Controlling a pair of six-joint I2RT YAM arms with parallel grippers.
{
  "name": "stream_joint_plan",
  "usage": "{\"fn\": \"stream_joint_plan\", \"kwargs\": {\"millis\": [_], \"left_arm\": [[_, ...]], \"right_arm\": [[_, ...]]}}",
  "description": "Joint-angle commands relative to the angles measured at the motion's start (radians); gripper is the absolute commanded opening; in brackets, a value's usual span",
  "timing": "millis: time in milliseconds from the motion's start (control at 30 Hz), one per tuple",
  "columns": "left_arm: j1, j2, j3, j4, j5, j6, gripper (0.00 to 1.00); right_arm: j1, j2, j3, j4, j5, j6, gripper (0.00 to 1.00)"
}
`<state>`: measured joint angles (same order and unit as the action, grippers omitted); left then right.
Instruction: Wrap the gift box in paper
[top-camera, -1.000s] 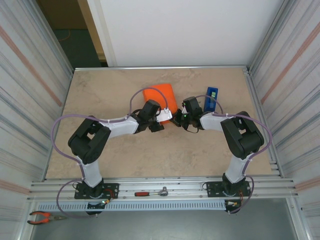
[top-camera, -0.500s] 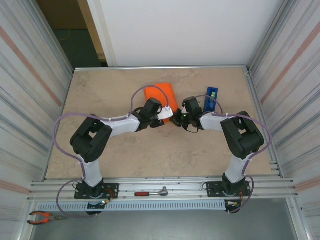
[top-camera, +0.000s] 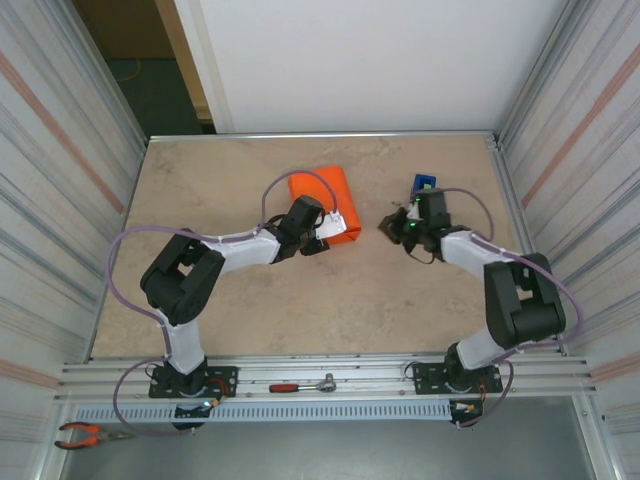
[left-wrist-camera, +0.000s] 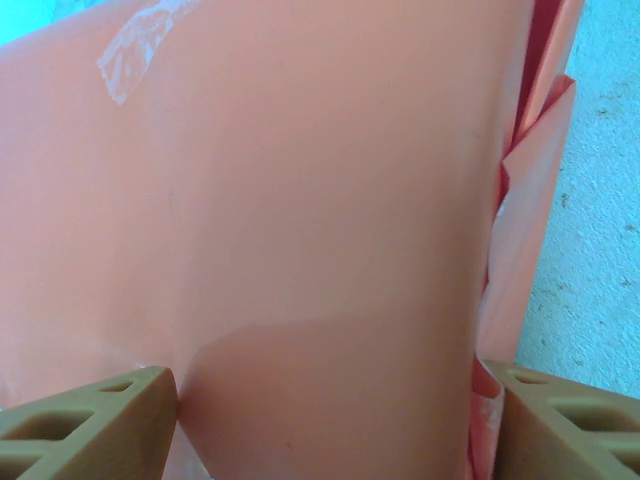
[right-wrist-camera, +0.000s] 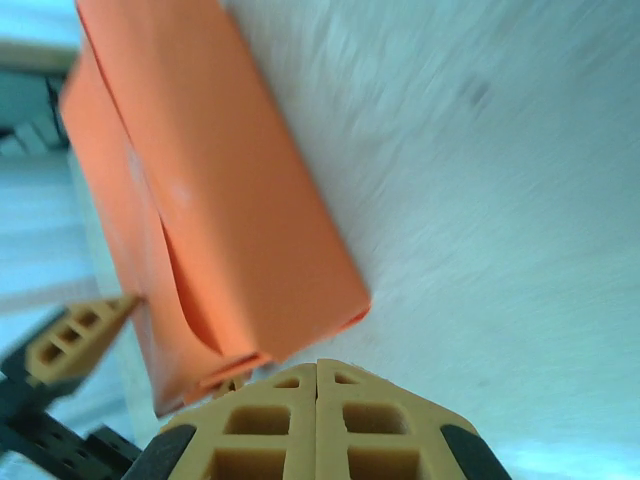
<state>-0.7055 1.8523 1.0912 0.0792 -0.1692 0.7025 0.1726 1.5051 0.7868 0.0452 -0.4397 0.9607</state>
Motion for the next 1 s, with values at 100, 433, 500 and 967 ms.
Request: {"fn": "stream_joint_plan", "kwargs": {"millis": [100, 433, 500, 967], "left_arm": [[0.014, 0.019, -0.005, -0.062, 0.026, -0.028, 0.76], [0.017, 0.02, -0.007, -0.068, 0.023, -0.027, 0.76], [0.018, 0.022, -0.004, -0.07, 0.019, -0.029, 0.76], [0.021, 0.027, 0.0, -0.076, 0.02, -0.025, 0.76]], "right_arm": [[-0.204, -0.091, 0.073, -0.165, -0.068, -0.095, 0.36], [-0.381, 0.021, 0.19, -0.168, -0.168, -0.115, 0.5], [-0.382, 0.042, 0.2, -0.158, -0.179, -0.125, 0.49], [-0.375, 0.237, 0.25, -0.072, -0.221, -0.137, 0.41]]}}
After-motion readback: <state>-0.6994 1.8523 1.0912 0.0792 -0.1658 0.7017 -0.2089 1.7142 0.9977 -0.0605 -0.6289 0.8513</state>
